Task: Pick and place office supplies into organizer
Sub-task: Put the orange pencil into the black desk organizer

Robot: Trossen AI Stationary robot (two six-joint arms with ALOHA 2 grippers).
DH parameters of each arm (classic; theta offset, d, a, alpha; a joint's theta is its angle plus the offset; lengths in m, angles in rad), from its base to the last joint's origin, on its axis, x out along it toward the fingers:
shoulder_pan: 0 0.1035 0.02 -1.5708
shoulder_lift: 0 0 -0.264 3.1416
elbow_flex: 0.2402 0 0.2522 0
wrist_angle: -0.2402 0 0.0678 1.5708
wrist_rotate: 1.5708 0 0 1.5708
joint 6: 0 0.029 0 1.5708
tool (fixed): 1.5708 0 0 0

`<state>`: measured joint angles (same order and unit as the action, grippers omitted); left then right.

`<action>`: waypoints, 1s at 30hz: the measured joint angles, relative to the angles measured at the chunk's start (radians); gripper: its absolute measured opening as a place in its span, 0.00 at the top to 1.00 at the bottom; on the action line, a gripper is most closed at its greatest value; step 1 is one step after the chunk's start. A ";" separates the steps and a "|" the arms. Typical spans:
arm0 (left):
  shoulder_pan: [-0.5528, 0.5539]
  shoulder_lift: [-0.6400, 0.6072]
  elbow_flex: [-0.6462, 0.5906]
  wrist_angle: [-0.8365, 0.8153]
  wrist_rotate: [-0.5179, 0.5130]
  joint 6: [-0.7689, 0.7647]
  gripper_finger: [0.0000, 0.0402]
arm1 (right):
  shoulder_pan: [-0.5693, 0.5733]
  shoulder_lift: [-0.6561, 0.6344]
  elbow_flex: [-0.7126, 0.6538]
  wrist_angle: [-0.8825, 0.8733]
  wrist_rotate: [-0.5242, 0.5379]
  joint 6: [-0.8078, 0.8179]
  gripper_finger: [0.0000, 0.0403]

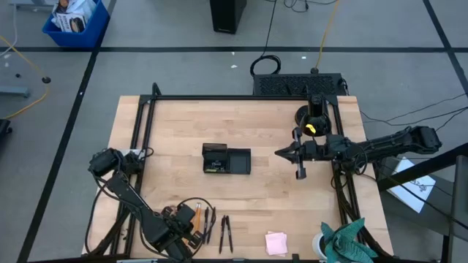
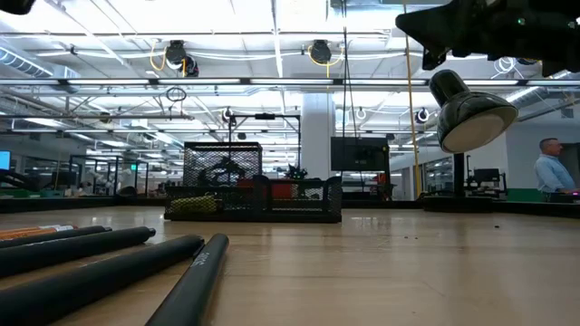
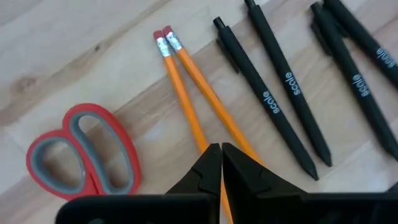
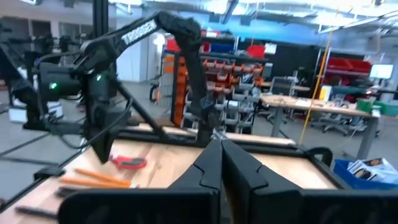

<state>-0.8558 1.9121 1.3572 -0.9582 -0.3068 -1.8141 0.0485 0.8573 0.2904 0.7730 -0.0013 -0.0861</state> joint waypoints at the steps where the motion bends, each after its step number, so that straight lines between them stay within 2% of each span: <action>1: 0.005 0.000 -0.011 0.017 0.016 0.013 0.95 | 0.004 0.002 0.000 -0.006 -0.001 0.004 1.00; 7: 0.035 0.000 -0.072 0.056 0.051 0.053 0.91 | 0.032 0.003 0.000 -0.014 -0.002 0.022 1.00; 20: 0.072 0.000 -0.113 0.078 0.062 0.131 0.59 | 0.045 0.003 0.000 -0.015 0.000 0.023 1.00; 30: 0.083 0.000 -0.113 0.087 0.047 0.145 0.56 | 0.045 0.003 0.000 -0.016 0.000 0.041 1.00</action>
<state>-0.7727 1.9121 1.2446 -0.8715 -0.2600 -1.6695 0.0937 0.8600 0.2904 0.7572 -0.0016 -0.0452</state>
